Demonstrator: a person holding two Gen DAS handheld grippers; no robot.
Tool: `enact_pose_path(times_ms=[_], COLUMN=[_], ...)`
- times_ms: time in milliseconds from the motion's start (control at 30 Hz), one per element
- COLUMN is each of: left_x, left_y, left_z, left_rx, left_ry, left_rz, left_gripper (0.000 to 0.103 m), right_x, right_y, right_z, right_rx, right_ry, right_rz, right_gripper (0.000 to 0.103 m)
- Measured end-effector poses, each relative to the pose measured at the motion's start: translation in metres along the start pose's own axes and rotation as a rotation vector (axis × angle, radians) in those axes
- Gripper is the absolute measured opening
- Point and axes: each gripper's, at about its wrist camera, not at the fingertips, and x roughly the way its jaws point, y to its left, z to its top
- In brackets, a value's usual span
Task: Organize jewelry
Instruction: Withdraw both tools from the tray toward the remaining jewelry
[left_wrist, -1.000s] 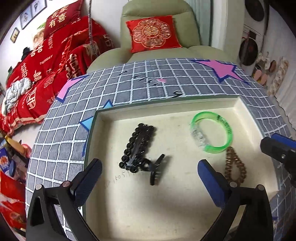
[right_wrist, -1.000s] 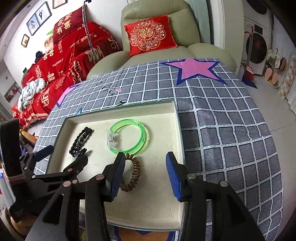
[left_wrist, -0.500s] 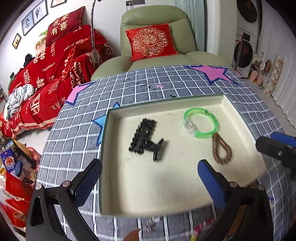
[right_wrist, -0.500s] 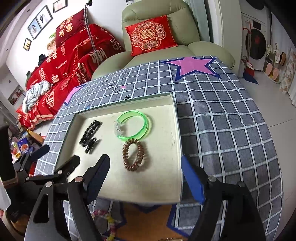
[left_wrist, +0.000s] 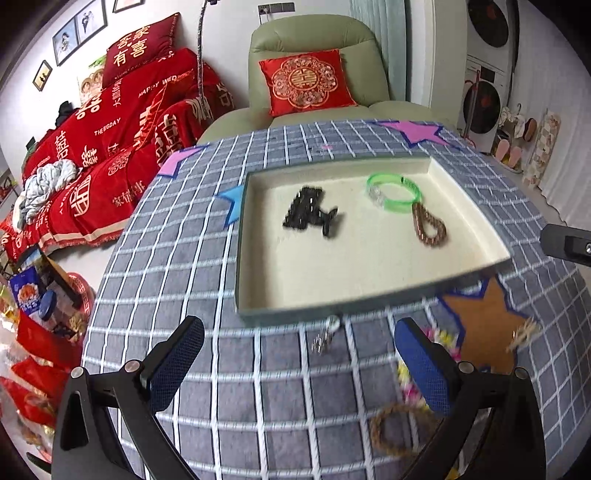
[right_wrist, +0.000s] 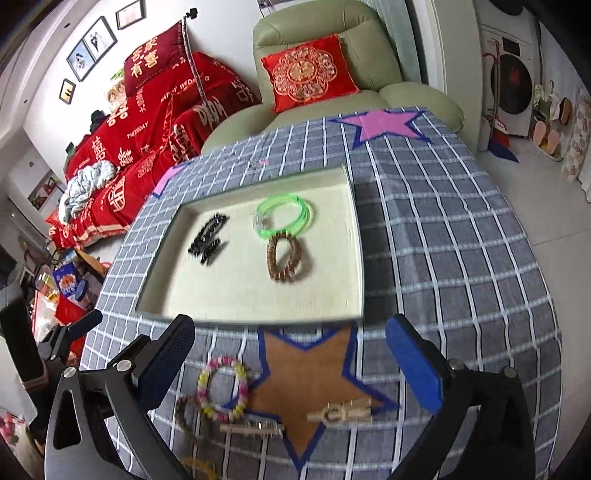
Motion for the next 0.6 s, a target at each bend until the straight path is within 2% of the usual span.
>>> enact_pose_path(times_ms=[367,600], left_x=[-0.003,0.001], left_y=[0.002,-0.003], left_z=[-0.043,-0.060], left_rx=[-0.030,-0.052], left_ry=[0.061,0.102], left_rz=[-0.046,-0.043], left_gripper=[0.103,0.103], right_x=[-0.005,0.001], right_y=[-0.011,-0.027], right_z=[-0.043,-0.072], right_rx=[0.013,0.052], right_ry=[0.073,0.127], right_rz=[-0.032,-0.069], right_gripper=[0.103,0.103])
